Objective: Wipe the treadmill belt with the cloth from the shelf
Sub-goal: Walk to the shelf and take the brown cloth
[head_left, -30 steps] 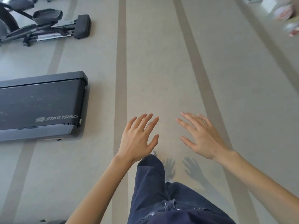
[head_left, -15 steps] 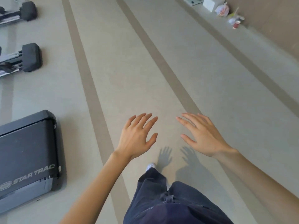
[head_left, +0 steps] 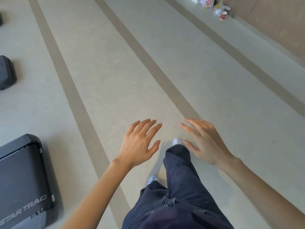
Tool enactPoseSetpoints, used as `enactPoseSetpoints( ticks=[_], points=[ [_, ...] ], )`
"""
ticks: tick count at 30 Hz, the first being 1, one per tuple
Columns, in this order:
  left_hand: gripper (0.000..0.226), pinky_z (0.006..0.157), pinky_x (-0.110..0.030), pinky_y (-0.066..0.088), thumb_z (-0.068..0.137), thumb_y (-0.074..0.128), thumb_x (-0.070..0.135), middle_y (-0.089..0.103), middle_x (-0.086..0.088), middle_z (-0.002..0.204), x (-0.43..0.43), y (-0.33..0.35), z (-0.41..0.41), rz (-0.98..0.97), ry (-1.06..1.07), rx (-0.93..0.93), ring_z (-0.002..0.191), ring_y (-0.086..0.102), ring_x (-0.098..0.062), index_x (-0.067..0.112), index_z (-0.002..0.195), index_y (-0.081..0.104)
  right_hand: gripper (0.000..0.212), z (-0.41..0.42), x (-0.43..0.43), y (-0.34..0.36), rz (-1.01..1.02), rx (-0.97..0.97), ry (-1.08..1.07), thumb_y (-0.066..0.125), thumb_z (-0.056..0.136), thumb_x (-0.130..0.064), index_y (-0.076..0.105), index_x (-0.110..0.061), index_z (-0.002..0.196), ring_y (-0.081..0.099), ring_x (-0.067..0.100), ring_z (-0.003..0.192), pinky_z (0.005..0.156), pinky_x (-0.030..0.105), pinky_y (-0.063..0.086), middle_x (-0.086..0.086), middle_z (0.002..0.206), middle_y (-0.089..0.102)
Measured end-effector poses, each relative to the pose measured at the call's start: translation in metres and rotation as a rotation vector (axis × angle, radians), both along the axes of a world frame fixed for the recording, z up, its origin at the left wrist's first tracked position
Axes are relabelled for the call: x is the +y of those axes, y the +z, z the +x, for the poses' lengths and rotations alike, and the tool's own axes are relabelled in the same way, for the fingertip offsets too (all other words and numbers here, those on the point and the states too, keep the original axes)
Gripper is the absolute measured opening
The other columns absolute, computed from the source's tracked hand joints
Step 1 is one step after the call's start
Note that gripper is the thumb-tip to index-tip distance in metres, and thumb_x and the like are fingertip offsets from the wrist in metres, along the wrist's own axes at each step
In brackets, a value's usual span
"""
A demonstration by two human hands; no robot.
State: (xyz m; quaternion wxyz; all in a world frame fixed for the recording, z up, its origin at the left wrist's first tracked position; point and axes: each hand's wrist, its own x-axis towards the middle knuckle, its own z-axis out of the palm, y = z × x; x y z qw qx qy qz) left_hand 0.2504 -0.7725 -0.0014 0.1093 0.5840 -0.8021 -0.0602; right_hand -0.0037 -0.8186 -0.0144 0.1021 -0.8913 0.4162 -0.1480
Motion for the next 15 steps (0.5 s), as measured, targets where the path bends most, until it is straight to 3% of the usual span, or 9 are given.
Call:
enactPoseSetpoints(
  ticks=[7,15],
  points=[
    [0.048,0.103,-0.04,0.035,0.091,0.042,0.04,0.059,-0.003,0.129,-0.099,-0.003,-0.024,0.012,0.014,0.001,0.122,0.052,-0.024,0.018,0.13,0.057,0.048,-0.029,-0.098,-0.011,0.007,0.008,-0.015,0.045,0.091,-0.039,0.055,-0.016,0.132,0.049,0.018,0.121,0.101,0.042,0.034,0.003,0.129,0.056],
    [0.049,0.102,-0.043,0.039,0.091,0.042,0.041,0.058,-0.003,0.129,-0.24,0.021,-0.059,-0.026,0.028,-0.015,0.123,0.051,-0.024,0.017,0.131,0.056,0.051,-0.069,-0.249,0.018,-0.016,-0.024,-0.032,0.042,0.092,-0.041,0.055,-0.014,0.133,0.045,0.016,0.124,0.103,0.043,0.037,0.006,0.132,0.056]
  ],
)
